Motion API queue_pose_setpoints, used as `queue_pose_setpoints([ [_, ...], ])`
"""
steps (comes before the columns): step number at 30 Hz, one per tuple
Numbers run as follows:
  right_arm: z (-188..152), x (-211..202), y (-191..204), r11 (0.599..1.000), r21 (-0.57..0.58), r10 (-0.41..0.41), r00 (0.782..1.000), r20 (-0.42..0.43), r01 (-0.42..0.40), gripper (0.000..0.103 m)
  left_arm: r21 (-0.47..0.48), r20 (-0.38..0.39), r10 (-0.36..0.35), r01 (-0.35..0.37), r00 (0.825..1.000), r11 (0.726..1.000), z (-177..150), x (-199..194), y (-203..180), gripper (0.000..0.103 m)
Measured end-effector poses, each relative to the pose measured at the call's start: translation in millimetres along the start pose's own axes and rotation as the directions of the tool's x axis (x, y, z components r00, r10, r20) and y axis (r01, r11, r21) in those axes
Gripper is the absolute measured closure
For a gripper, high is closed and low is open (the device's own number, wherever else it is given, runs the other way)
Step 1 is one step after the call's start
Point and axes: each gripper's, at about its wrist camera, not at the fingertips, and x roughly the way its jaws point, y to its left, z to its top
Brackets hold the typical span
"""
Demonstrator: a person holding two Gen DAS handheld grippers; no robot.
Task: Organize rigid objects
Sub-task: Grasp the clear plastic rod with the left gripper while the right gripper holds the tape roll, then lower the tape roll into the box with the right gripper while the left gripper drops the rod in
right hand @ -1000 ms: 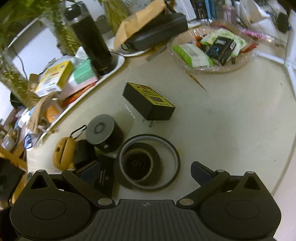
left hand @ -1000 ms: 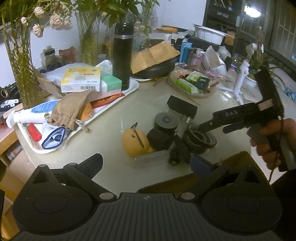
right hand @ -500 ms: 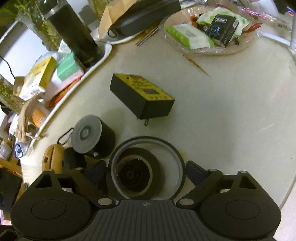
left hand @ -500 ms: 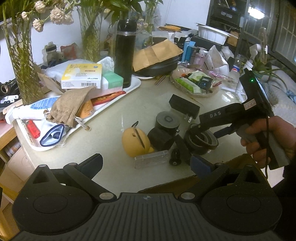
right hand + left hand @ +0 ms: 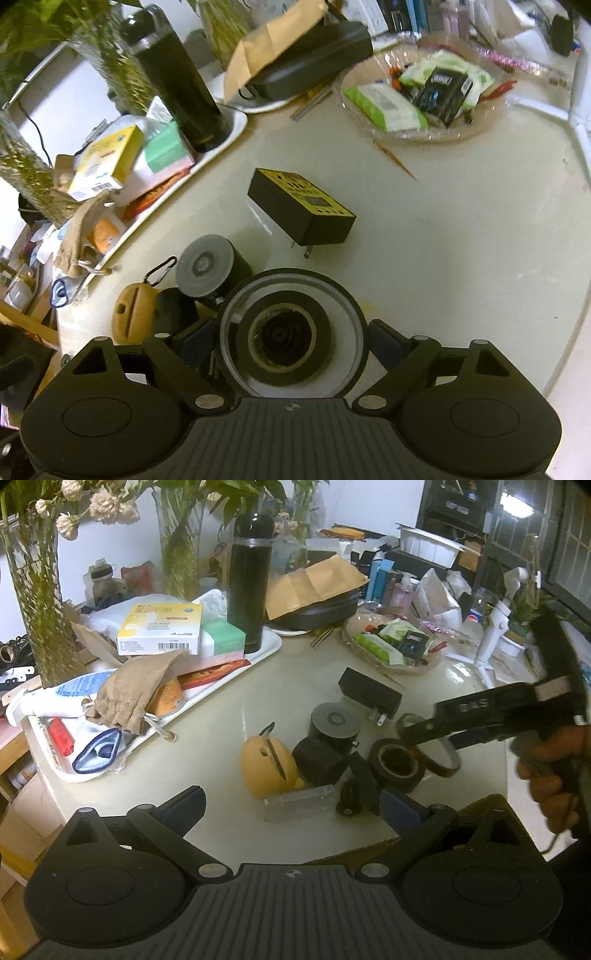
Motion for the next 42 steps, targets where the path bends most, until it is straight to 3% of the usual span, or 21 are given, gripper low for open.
queue_pose_setpoints([
  [10,-23.2,-59.5,-4.6,0.999,-0.043,-0.025,0.995,0.098,0.029,0.013,-0.003,-0.050,0.039,-0.040,0.998,0.999,3.4,5.6,-0.7,0.000],
  [18,-44.4,-89.0,-6.8,0.995,-0.073,-0.057,0.988,0.147,0.068,0.013,-0.057,-0.155,0.057,-0.066,0.986,0.996,18.0,35.6,-1.0,0.000],
  [25,-57.7,-104.1,-6.8,0.994,-0.082,-0.058,0.981,0.186,0.074,0.013,-0.122,-0.273,0.040,-0.075,0.961,0.990,25.8,73.6,-4.0,0.000],
  [29,-60.5,-107.5,-8.9,0.995,-0.073,-0.058,0.978,0.199,0.074,0.013,-0.139,-0.340,0.090,-0.145,0.936,0.980,31.2,91.3,-5.7,0.000],
  [35,-64.2,-109.2,-9.4,0.994,-0.076,-0.063,0.976,0.208,0.080,0.013,-0.171,-0.403,0.096,-0.178,0.910,0.969,33.5,113.5,-8.6,0.000],
  [36,-64.7,-108.8,-9.7,0.994,-0.075,-0.063,0.976,0.208,0.080,0.013,-0.168,-0.408,0.095,-0.177,0.908,0.970,33.2,116.2,-9.7,0.002],
  [37,-65.4,-108.3,-10.0,0.994,-0.074,-0.062,0.977,0.206,0.079,0.013,-0.165,-0.413,0.095,-0.177,0.906,0.970,32.5,118.5,-10.9,0.016],
  [39,-66.2,-107.5,-10.4,0.995,-0.071,-0.061,0.977,0.203,0.077,0.013,-0.177,-0.433,0.099,-0.192,0.896,0.965,31.0,124.5,-9.5,0.033],
  [42,-68.0,-107.5,-9.7,0.994,-0.076,-0.057,0.978,0.202,0.074,0.013,-0.197,-0.434,0.103,-0.206,0.895,0.959,31.0,125.5,-6.9,0.034],
])
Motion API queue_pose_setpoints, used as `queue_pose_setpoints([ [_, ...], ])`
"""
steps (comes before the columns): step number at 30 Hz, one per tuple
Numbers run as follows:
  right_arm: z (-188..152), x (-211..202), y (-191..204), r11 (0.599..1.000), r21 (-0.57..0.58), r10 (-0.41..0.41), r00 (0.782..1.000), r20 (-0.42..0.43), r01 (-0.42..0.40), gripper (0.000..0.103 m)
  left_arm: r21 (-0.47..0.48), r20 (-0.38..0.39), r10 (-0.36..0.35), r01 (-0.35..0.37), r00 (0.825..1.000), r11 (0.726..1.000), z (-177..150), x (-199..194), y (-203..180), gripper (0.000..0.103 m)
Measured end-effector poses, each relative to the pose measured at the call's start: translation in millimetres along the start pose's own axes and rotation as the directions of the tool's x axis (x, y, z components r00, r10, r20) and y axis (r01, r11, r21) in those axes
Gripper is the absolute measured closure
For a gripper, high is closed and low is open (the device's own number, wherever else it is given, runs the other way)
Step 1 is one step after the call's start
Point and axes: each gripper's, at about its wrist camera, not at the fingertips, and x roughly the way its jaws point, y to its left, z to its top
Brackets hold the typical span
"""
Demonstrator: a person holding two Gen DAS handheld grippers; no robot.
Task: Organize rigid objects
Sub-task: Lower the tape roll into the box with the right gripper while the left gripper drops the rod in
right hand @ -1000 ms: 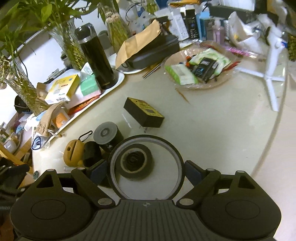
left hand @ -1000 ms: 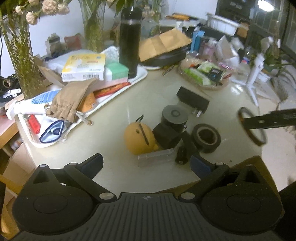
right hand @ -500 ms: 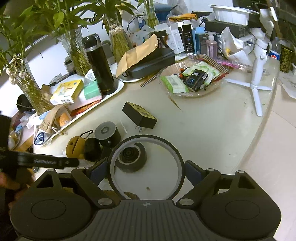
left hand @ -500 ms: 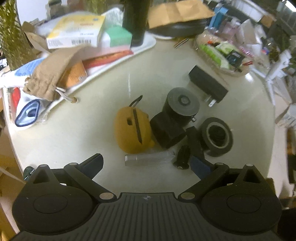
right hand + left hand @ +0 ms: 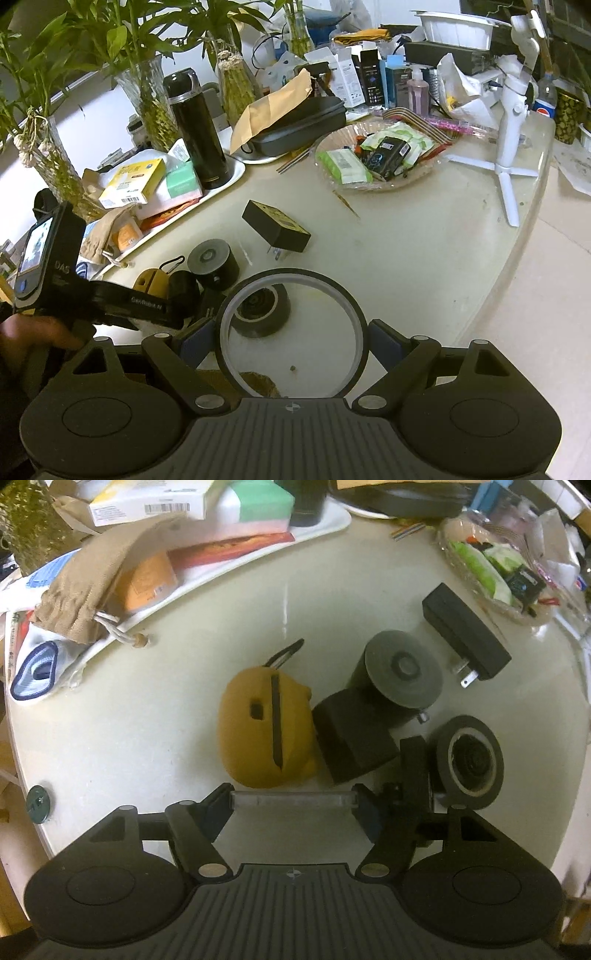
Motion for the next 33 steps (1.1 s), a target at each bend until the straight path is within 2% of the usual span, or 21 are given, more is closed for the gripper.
queue_pose_setpoints([
  [10,-2.2,-1.9,4.7,1.000,-0.010,0.024,1.000,-0.006,-0.024,0.013,0.039,0.077,-0.015,0.013,0.997,0.999,-9.5,-32.0,3.6,0.035],
  [16,-5.3,-4.8,12.7,0.999,-0.029,0.037,0.999,-0.022,-0.038,0.013,0.077,0.150,-0.042,0.031,0.988,0.997,-15.9,-63.7,5.5,0.035],
  [23,-11.9,-12.9,27.9,0.996,-0.066,0.057,0.998,-0.033,-0.059,0.013,0.124,0.202,-0.109,0.085,0.973,0.989,-33.0,-103.8,9.2,0.035],
  [33,-27.2,-19.5,56.9,0.989,-0.129,0.068,0.995,-0.071,-0.076,0.013,0.167,0.196,-0.186,0.155,0.963,0.974,-68.0,-132.5,15.3,0.035],
])
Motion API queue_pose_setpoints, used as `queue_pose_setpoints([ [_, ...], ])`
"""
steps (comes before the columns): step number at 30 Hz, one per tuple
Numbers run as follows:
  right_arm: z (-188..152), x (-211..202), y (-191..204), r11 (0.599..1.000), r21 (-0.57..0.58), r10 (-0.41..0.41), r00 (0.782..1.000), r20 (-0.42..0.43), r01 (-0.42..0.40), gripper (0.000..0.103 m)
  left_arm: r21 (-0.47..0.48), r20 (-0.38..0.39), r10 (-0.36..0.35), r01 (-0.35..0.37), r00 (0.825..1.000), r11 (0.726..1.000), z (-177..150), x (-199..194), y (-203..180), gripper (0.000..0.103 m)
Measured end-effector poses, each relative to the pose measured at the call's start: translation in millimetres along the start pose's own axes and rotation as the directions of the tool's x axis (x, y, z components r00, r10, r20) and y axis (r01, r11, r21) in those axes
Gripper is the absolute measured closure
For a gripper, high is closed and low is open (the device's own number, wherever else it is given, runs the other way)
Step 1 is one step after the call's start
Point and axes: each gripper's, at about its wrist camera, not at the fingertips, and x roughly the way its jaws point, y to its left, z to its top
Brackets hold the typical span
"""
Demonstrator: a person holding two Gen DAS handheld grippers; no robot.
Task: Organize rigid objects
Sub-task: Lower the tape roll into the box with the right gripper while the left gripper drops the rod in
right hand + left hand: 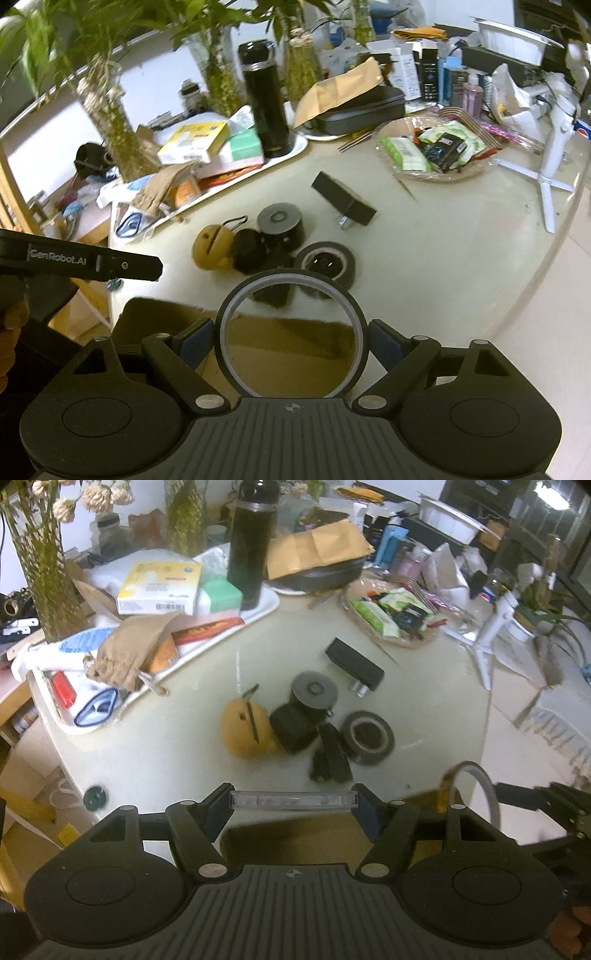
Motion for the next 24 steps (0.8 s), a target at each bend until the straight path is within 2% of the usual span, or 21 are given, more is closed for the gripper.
queue_pose_setpoints([
  [11,-14.1,8.3,21.3,0.999,-0.052,0.009,0.996,-0.086,-0.014,0.013,0.005,-0.055,-0.047,0.047,0.997,0.999,-30.5,2.6,3.1,0.035],
  [22,-21.9,21.9,27.0,0.997,-0.082,-0.007,0.990,-0.138,-0.004,0.012,-0.003,-0.091,-0.062,0.062,0.994,0.998,-40.0,16.3,4.8,0.034],
  [23,-22.4,22.7,27.9,0.996,-0.093,-0.008,0.991,-0.137,-0.005,0.012,-0.006,-0.090,-0.064,0.064,0.994,0.998,-40.2,17.0,5.0,0.034],
  [24,-22.6,23.4,28.7,0.994,-0.108,-0.010,0.991,-0.136,-0.005,0.004,-0.009,-0.093,-0.065,0.065,0.994,0.998,-40.2,17.8,5.3,0.033],
])
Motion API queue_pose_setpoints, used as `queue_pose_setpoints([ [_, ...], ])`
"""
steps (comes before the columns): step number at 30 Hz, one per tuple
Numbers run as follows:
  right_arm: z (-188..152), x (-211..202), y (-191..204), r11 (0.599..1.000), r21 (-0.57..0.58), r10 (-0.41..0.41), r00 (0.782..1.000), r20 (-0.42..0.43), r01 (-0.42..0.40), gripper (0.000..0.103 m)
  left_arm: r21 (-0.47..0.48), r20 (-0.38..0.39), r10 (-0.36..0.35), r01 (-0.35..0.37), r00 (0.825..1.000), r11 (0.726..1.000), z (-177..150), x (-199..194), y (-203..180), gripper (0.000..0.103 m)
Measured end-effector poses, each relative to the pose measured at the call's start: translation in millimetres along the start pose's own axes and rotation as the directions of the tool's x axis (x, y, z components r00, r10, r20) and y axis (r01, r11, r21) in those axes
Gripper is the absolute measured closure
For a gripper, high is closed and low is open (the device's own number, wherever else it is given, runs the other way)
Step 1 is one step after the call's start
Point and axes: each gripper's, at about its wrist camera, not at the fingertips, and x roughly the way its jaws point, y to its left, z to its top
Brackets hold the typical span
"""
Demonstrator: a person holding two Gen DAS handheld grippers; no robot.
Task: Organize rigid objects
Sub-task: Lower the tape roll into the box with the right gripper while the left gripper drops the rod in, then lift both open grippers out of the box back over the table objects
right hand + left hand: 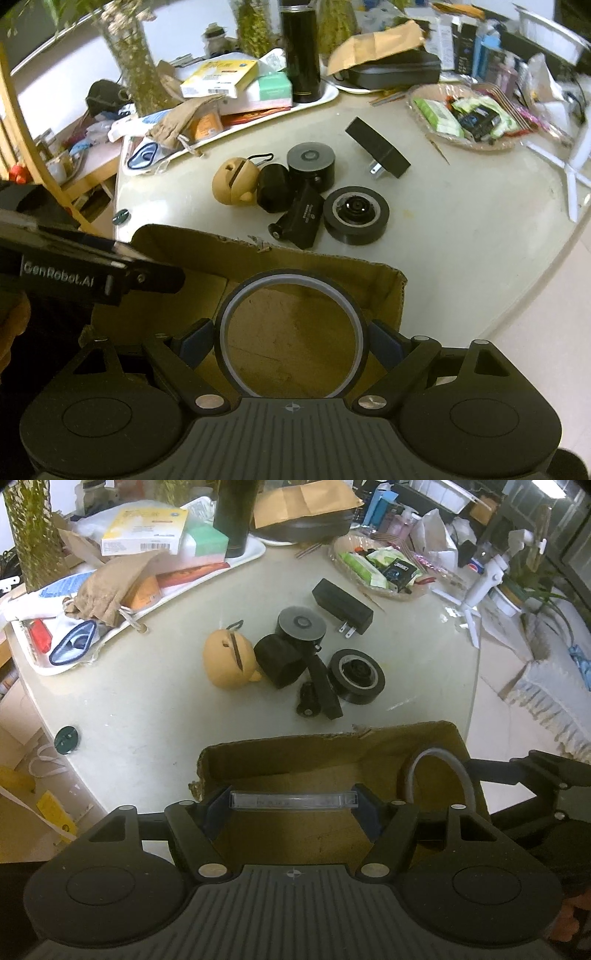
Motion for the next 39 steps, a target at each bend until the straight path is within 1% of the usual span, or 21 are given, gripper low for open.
queue_pose_setpoints([
  [1,-0.4,0.4,1.0,1.000,-0.013,-0.011,1.000,0.001,0.011,0.000,-0.005,-0.003,0.001,-0.001,1.000,1.000,0.1,0.9,0.7,0.032],
  [2,-0.4,0.0,1.9,0.999,-0.023,-0.027,1.000,0.009,0.027,0.000,-0.008,-0.002,0.001,-0.001,1.000,1.000,-0.3,0.4,1.0,0.032],
  [3,-1.1,-1.8,2.3,0.999,-0.033,-0.030,0.999,0.020,0.031,0.000,-0.008,0.001,0.001,-0.001,1.000,1.000,-0.7,-0.7,1.3,0.029],
  [4,-1.2,-3.2,2.3,0.999,-0.039,-0.030,0.999,0.024,0.030,0.000,-0.008,0.006,0.002,-0.002,1.000,1.000,-0.5,-1.6,0.6,0.024],
  [5,-0.9,-4.5,1.8,0.999,-0.040,-0.030,0.999,0.027,0.031,0.000,-0.008,0.013,0.000,0.000,1.000,1.000,-0.6,-3.2,0.4,0.023],
  [9,-0.9,-7.8,-3.2,0.999,-0.023,-0.038,0.999,0.034,0.039,0.000,-0.007,0.037,-0.017,0.017,0.999,1.000,-1.4,-11.2,-0.6,0.023],
  [11,-1.3,-9.6,-5.5,0.999,-0.013,-0.039,0.998,0.039,0.039,0.000,0.000,0.051,-0.013,0.013,0.999,1.000,-2.3,-16.4,-1.1,0.023],
  [19,-3.7,-18.5,-13.7,0.999,0.027,-0.040,0.997,0.059,0.038,0.000,0.084,0.124,0.068,-0.078,0.990,0.993,-9.5,-35.2,-3.2,0.023],
  [27,-5.4,-22.4,-20.4,0.997,0.059,-0.044,0.997,0.067,0.040,0.000,0.122,0.159,0.099,-0.119,0.982,0.985,-19.1,-44.5,5.2,0.023],
  [39,-1.0,-18.9,-24.9,0.996,0.079,-0.054,0.996,0.068,0.048,0.000,0.119,0.187,0.090,-0.114,0.978,0.986,-20.1,-45.5,10.4,0.023],
])
